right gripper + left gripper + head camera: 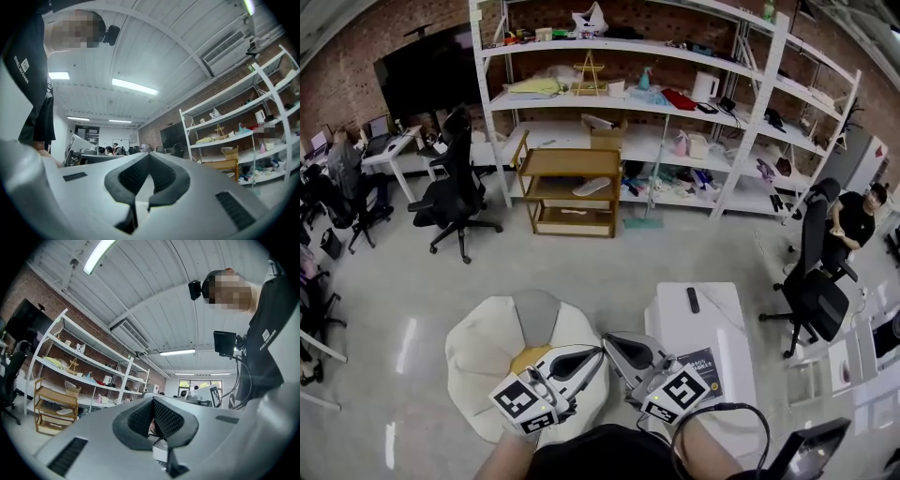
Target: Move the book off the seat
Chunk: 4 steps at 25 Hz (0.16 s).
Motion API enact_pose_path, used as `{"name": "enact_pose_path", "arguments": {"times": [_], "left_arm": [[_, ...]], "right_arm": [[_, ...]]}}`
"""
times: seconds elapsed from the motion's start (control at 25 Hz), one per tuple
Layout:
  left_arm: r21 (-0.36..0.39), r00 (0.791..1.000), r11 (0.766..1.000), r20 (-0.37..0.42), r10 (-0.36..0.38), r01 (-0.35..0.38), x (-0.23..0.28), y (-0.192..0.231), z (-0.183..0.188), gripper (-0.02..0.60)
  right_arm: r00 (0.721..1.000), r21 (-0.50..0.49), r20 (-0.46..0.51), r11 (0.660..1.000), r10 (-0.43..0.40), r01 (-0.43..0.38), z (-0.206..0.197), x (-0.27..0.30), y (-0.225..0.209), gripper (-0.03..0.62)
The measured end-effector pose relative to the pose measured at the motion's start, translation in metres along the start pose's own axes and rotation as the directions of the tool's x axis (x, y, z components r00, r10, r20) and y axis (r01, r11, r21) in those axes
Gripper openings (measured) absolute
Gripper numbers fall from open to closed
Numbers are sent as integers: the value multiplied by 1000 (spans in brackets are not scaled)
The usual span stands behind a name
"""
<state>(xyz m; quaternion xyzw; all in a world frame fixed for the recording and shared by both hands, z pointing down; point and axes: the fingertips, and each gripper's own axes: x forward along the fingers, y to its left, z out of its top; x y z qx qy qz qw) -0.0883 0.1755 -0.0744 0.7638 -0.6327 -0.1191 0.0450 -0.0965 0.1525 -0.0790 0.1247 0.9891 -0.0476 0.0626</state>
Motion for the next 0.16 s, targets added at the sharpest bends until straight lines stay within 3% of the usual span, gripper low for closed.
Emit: {"name": "enact_pose_path", "arguments": {"times": [0.16], "left_arm": [[29, 999, 999, -19, -28, 29, 8, 1, 6, 5]], "right_arm": [[1000, 19, -1, 1000, 13, -13, 6, 2, -7, 4]]}}
